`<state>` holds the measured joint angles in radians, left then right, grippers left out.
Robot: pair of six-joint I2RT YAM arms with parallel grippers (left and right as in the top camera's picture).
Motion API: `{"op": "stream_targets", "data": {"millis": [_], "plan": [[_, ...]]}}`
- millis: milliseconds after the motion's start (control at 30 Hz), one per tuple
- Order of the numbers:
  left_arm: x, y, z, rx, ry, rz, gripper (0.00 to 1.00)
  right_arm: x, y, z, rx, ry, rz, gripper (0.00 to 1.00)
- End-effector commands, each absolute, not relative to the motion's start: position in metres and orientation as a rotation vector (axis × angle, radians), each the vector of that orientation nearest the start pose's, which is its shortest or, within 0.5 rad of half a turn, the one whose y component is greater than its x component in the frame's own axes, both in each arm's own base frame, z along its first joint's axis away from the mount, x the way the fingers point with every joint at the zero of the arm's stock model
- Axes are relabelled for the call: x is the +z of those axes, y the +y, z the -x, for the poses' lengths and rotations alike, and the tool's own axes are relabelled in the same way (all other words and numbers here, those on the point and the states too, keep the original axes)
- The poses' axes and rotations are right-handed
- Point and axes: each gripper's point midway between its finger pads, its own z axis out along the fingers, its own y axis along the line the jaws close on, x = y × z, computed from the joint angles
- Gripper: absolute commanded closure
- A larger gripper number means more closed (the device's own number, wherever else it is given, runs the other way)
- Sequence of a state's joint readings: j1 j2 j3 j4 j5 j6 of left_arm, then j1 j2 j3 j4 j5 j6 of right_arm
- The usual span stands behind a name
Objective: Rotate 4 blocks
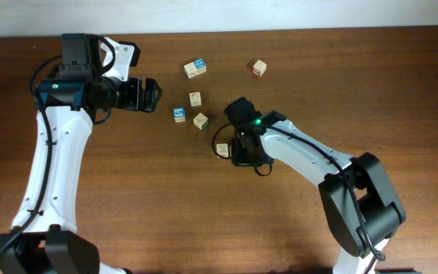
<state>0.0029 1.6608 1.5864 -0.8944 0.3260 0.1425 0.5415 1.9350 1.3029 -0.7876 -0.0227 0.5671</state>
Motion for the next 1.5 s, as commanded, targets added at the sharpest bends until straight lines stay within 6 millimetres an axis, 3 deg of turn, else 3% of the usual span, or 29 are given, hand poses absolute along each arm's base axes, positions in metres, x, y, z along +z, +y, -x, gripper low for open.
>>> {"op": "stream_targets", "data": {"millis": [0, 100, 167, 200, 267, 400, 533, 700, 967, 1067, 1167, 1233, 1267, 1300, 1400, 1467], "plan": [[0.230, -0.056, -0.428, -0.356, 2.459, -0.327, 0.01, 0.022, 0.198, -0.334, 0.131, 2.996, 0.020, 0.95], [0.230, -0.056, -0.428, -0.356, 2.459, -0.328, 0.01, 0.060, 0.203, -0.341, 0.228, 2.935, 0.053, 0.96], [0.230, -0.056, -0.428, -0.356, 2.459, -0.327, 0.01, 0.078, 0.176, -0.345, 0.203, 2.916, -0.130, 0.96], [0.230, -0.055, -0.428, -0.355, 2.459, -0.327, 0.01, 0.077, 0.152, -0.349, 0.181, 2.926, -0.277, 0.96], [0.230, -0.056, -0.428, -0.356, 2.459, -0.328, 0.01, 0.058, 0.133, -0.350, 0.131, 2.952, -0.392, 0.96], [0.230, -0.056, -0.428, -0.356, 2.459, -0.327, 0.01, 0.015, 0.125, -0.346, 0.035, 3.039, -0.454, 0.96], [0.230, -0.056, -0.428, -0.356, 2.459, -0.327, 0.01, 0.015, 0.124, -0.348, 0.029, 3.032, -0.454, 0.96], [0.230, -0.056, -0.428, -0.356, 2.459, -0.327, 0.01, 0.017, 0.149, -0.353, 0.202, 3.027, -0.424, 0.96], [0.230, -0.056, -0.428, -0.356, 2.459, -0.328, 0.01, 0.021, 0.186, -0.364, 0.276, 2.952, -0.227, 0.95], [0.230, -0.056, -0.428, -0.356, 2.459, -0.327, 0.01, 0.024, 0.185, -0.365, 0.264, 2.951, -0.082, 0.83], [0.230, -0.056, -0.428, -0.356, 2.459, -0.328, 0.01, 0.046, 0.187, -0.371, 0.251, 2.934, 0.053, 0.78], [0.230, -0.056, -0.428, -0.356, 2.459, -0.327, 0.01, 0.069, 0.201, -0.384, 0.302, 2.885, 0.127, 0.77], [0.230, -0.056, -0.428, -0.356, 2.459, -0.327, 0.01, 0.086, 0.218, -0.396, 0.352, 2.817, 0.160, 0.77], [0.230, -0.056, -0.428, -0.356, 2.459, -0.327, 0.01, 0.091, 0.234, -0.402, 0.387, 2.763, 0.177, 0.77], [0.230, -0.055, -0.428, -0.355, 2.459, -0.327, 0.01, 0.094, 0.268, -0.412, 0.473, 2.683, 0.132, 0.78], [0.230, -0.055, -0.428, -0.355, 2.459, -0.327, 0.01, 0.083, 0.287, -0.414, 0.510, 2.670, 0.122, 0.78]]}}
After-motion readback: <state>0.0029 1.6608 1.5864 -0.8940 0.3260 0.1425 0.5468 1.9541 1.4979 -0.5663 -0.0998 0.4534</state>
